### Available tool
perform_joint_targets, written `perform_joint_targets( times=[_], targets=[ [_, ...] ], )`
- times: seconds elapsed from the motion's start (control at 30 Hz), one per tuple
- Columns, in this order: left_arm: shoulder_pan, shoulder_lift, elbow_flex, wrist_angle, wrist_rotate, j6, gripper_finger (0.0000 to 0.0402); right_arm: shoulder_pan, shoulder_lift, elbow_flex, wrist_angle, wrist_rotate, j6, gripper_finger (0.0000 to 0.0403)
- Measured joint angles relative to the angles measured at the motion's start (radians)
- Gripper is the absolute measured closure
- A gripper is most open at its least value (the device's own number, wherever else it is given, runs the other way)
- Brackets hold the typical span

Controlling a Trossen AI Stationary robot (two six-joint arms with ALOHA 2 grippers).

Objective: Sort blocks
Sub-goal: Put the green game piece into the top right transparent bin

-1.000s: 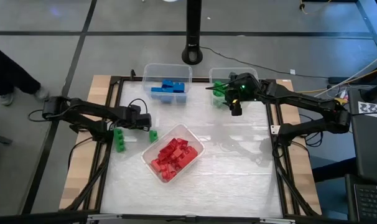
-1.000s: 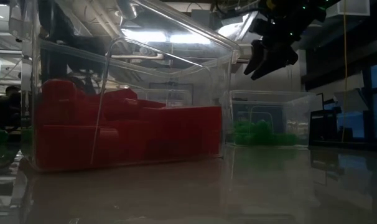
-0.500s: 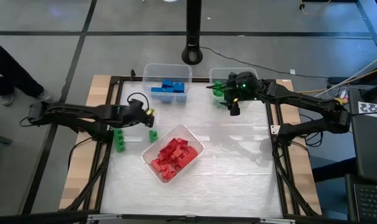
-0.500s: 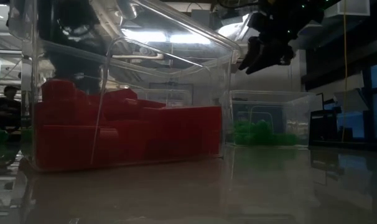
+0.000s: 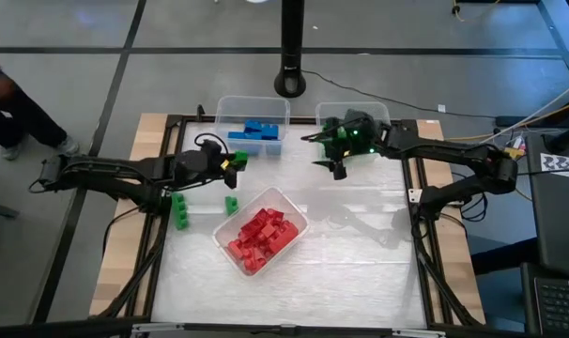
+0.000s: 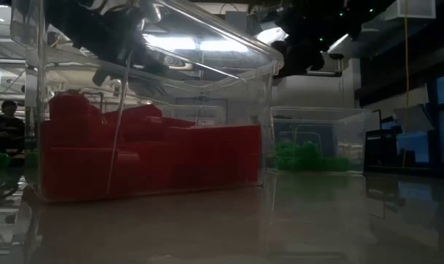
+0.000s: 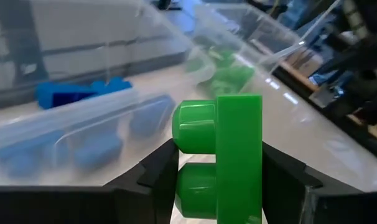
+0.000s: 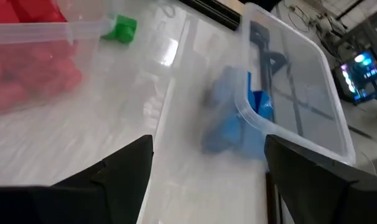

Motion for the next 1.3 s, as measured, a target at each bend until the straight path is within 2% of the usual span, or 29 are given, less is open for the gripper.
perform_joint_targets(
  times=[0.4, 0.7, 1.3],
  targets=[
    [-0.015, 0.002, 0.000, 0.199, 0.043, 0.091, 0.0233, 0.070, 0.059, 0.000, 0.168, 0.000, -0.013, 0.0094],
    [-0.057, 0.062, 0.000, 0.357, 0.046, 0.149, 0.0233, 0.081, 0.059, 0.000, 0.177, 0.000, -0.025, 0.0094],
    [-0.056, 0.203, 0.000, 0.568, 0.044, 0.195, 0.0233, 0.080, 0.058, 0.000, 0.210, 0.000, -0.005, 0.0094]
  ],
)
